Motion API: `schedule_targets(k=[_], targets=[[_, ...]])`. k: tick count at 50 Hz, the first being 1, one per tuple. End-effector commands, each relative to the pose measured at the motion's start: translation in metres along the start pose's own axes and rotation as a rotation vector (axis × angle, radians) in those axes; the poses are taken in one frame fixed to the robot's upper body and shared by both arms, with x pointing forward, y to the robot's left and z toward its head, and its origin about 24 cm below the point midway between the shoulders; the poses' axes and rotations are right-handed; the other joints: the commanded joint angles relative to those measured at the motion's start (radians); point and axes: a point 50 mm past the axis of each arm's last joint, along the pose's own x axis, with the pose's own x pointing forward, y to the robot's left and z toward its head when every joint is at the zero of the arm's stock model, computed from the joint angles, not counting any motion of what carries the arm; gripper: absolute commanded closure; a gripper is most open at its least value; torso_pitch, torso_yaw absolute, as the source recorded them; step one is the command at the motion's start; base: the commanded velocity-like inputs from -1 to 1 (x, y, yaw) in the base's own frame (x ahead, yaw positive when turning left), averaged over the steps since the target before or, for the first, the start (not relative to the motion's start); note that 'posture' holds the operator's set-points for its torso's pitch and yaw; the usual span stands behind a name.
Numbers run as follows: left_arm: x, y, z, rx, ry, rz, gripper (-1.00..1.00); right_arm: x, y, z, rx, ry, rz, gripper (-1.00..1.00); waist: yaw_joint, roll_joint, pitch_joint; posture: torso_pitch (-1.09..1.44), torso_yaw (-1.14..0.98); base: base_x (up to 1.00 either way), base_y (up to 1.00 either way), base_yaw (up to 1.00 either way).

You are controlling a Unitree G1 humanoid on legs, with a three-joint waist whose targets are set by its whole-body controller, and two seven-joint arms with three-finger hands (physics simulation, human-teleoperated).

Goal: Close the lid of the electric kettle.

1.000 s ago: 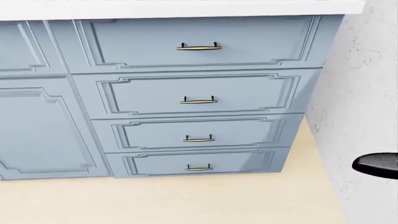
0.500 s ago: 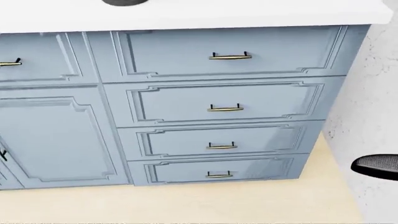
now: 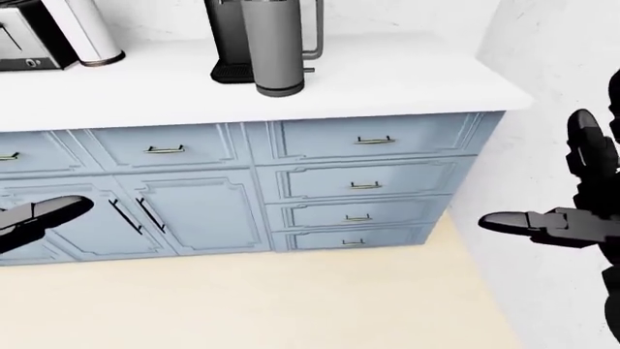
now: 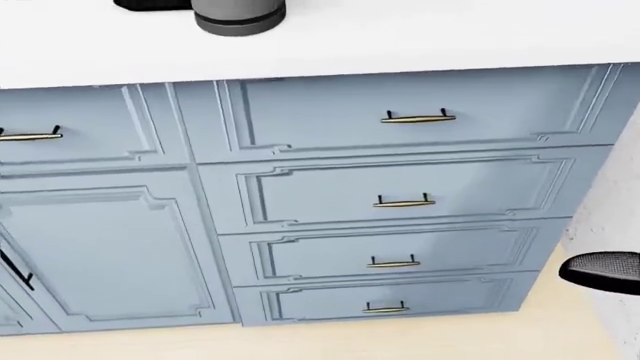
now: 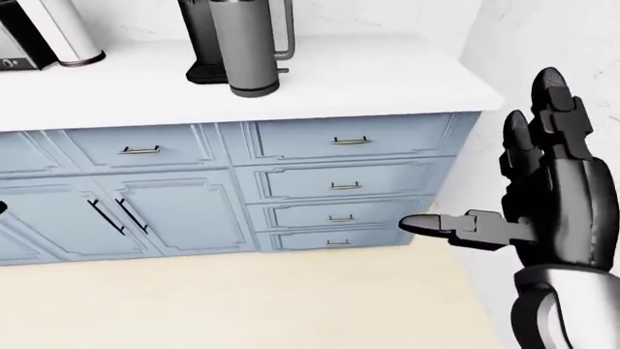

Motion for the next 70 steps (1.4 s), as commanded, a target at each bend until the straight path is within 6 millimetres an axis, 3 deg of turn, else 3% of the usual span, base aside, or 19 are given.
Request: schedule_targets(k=[1, 9, 11, 12, 17, 20, 21, 26, 31, 36, 48, 49, 52, 55, 59, 61, 62, 63, 70], targets=[[-0.0015, -0.0050, 0.0156, 0.007, -0.089, -0.030, -1.00, -0.0004, -0.0042, 0.0128, -0.015, -0.085, -0.037, -1.00, 0.002, 0.000, -0.008, 0.00, 0.00, 0.63, 0.20, 0.00], [-0.0009, -0.0047, 0.0136, 0.009, -0.088, -0.029, -1.00, 0.0001, -0.0022, 0.0109, -0.018, -0.080, -0.033, -1.00, 0.022, -0.078, -0.037, 0.00, 0.00, 0.48, 0.15, 0.00], [-0.0008, -0.0047, 0.0140, 0.008, -0.089, -0.029, -1.00, 0.0003, -0.0022, 0.0102, -0.022, -0.078, -0.032, -1.00, 0.016, -0.094, 0.025, 0.00, 0.00, 0.30, 0.07, 0.00], [-0.0006, -0.0049, 0.0130, 0.008, -0.088, -0.029, -1.00, 0.0004, -0.0023, 0.0107, -0.020, -0.083, -0.032, -1.00, 0.002, -0.093, 0.003, 0.00, 0.00, 0.19, 0.00, 0.00], [-0.0006, -0.0056, 0.0120, 0.008, -0.087, -0.029, -1.00, 0.0000, -0.0017, 0.0117, -0.001, -0.093, -0.027, -1.00, -0.008, -0.075, 0.027, 0.00, 0.00, 0.00, 0.00, 0.00], [-0.0006, -0.0051, 0.0118, 0.009, -0.087, -0.029, -1.00, -0.0004, -0.0012, 0.0114, -0.011, -0.089, -0.025, -1.00, -0.001, -0.008, 0.005, 0.00, 0.00, 0.00, 0.00, 0.00], [-0.0006, -0.0047, 0.0118, 0.008, -0.086, -0.028, -1.00, -0.0003, -0.0007, 0.0116, -0.005, -0.093, -0.023, -1.00, -0.006, -0.031, 0.003, 0.00, 0.00, 0.00, 0.00, 0.00], [-0.0006, -0.0036, 0.0105, 0.013, -0.085, -0.024, -1.00, -0.0007, -0.0006, 0.0108, -0.006, -0.089, -0.021, -1.00, 0.010, -0.027, 0.009, 0.00, 0.00, 0.00, 0.00, 0.00], [-0.0005, -0.0032, 0.0111, 0.010, -0.086, -0.022, -1.00, 0.0006, 0.0003, 0.0091, -0.024, -0.071, -0.021, -1.00, 0.014, -0.098, 0.015, 0.00, 0.00, 0.00, 0.00, 0.00], [-0.0006, -0.0037, 0.0114, 0.010, -0.085, -0.024, -1.00, 0.0013, 0.0008, 0.0090, -0.026, -0.073, -0.017, -1.00, 0.011, -0.061, -0.009, 0.00, 0.00, 0.00, 0.00, 0.00], [-0.0006, -0.0044, 0.0117, 0.010, -0.084, -0.025, -1.00, 0.0006, 0.0022, 0.0069, -0.069, -0.076, -0.012, -1.00, 0.002, -0.052, -0.022, 0.00, 0.00, 0.00, 0.00, 0.00], [-0.0005, -0.0043, 0.0106, 0.010, -0.082, -0.025, -1.00, 0.0006, 0.0025, 0.0064, -0.069, -0.075, -0.010, -1.00, 0.002, -0.045, -0.041, 0.00, 0.00, 0.00, 0.09, 0.00], [-0.0004, -0.0046, 0.0104, 0.010, -0.082, -0.025, -1.00, 0.0012, 0.0027, 0.0062, -0.076, -0.075, -0.009, -1.00, 0.004, -0.075, -0.020, 0.00, 0.00, 0.00, 0.26, 0.00], [0.0004, -0.0046, 0.0091, 0.014, -0.083, -0.024, -1.00, 0.0016, 0.0029, 0.0062, -0.086, -0.074, -0.008, -1.00, 0.003, -0.083, -0.033, 0.00, 0.00, 0.00, 0.27, 0.00], [0.0003, -0.0044, 0.0088, 0.015, -0.082, -0.024, -1.00, 0.0017, 0.0030, 0.0054, -0.097, -0.072, -0.010, -1.00, -0.001, -0.025, -0.015, 0.00, 0.00, 0.00, 0.27, 0.00], [0.0002, -0.0044, 0.0088, 0.014, -0.082, -0.024, -1.00, 0.0018, 0.0030, 0.0053, -0.099, -0.072, -0.009, -1.00, -0.001, 0.045, -0.038, 0.00, 0.00, 0.00, 0.27, 0.00], [0.0001, -0.0042, 0.0088, 0.014, -0.082, -0.024, -1.00, 0.0018, 0.0027, 0.0057, -0.098, -0.073, -0.010, -1.00, 0.009, -0.002, -0.030, 0.00, 0.00, 0.00, 0.27, 0.00], [-0.0001, -0.0042, 0.0090, 0.014, -0.082, -0.025, -1.00, 0.0017, 0.0026, 0.0058, -0.099, -0.074, -0.009, -1.00, 0.004, 0.017, -0.023, 0.00, 0.00, 0.00, 0.27, 0.00], [-0.0001, -0.0028, 0.0069, 0.015, -0.078, -0.022, -1.00, 0.0011, 0.0021, 0.0050, -0.096, -0.074, -0.012, -1.00, -0.001, -0.046, -0.012, 0.00, 0.00, 0.00, 0.27, 0.00]])
